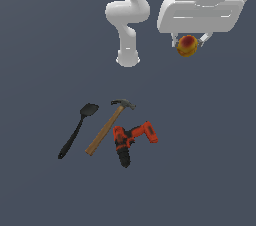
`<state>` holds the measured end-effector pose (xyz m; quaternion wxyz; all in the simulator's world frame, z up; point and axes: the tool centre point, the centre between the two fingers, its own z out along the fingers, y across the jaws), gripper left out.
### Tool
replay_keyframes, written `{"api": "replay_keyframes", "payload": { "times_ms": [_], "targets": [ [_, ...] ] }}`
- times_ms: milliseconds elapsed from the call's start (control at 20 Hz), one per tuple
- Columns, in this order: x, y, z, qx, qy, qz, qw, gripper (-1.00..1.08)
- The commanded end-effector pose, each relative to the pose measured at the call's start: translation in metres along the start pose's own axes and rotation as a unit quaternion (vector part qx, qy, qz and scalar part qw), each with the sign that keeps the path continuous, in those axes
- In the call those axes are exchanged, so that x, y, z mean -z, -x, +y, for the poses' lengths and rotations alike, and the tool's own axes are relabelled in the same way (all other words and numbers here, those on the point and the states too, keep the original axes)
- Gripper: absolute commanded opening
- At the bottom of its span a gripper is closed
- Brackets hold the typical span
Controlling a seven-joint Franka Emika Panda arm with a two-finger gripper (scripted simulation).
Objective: Pick up a designated object from a clutter of objects.
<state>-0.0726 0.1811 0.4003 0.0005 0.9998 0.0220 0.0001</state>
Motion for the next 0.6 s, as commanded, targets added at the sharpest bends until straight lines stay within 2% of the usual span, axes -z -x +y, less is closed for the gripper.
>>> {"api": "replay_keyframes", "payload": {
  "times_ms": [0,550],
  "targets": [
    [0.015,-0.001,-0.007,0.000,0.000,0.000,1.0000,-1.00],
    [0.039,-0.003,-0.020,-0.001,0.000,0.000,1.0000,-1.00]
  ]
}}
